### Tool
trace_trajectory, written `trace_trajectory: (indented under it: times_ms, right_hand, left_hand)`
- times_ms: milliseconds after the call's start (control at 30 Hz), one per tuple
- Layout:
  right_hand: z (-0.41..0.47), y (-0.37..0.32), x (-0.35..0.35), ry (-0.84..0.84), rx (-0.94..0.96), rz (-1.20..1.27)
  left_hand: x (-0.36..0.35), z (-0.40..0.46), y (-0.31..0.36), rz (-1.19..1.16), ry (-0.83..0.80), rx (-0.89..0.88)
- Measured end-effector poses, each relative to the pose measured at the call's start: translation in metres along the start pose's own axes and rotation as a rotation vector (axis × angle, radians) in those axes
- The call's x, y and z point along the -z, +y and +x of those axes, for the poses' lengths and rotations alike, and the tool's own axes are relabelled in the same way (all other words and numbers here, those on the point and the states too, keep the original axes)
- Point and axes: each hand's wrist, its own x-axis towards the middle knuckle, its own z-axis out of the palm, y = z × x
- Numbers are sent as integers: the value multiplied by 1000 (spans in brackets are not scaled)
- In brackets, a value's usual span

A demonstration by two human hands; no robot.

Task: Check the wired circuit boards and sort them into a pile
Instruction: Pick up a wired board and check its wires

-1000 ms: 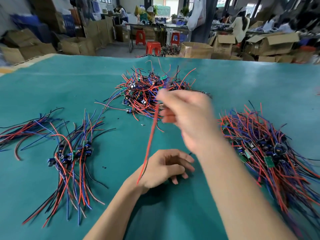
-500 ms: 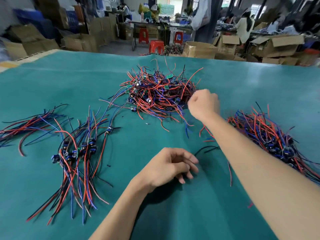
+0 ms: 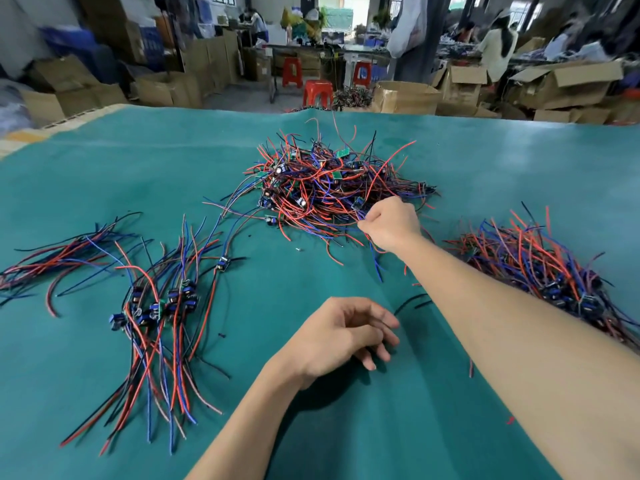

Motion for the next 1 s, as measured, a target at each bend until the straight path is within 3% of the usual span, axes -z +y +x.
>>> trace_trajectory:
  times_ms: [200, 300, 400, 600, 733, 833, 1000]
  right_hand:
    - [-3, 0, 17, 88, -74, 117]
    - [-13, 0, 37, 135, -111, 335]
    - [-33, 1, 58, 70, -140, 618]
    - [-116, 10, 67, -56, -63, 932]
    - [-163, 11, 44, -215, 15, 871]
    - [-170, 11, 31, -303, 32, 802]
    - [-164, 18, 29, -198, 78, 770]
  left_hand:
    - [1, 1, -1, -15, 7, -3]
    - [2, 1, -2, -23, 21, -1]
    - [2, 2, -2, -69, 67, -5]
    - [2, 6, 4, -487, 264, 15]
    - [5, 7, 6, -518, 241, 0]
    - [6, 7, 3, -524, 312, -24]
    - [7, 8, 1, -521, 310, -68]
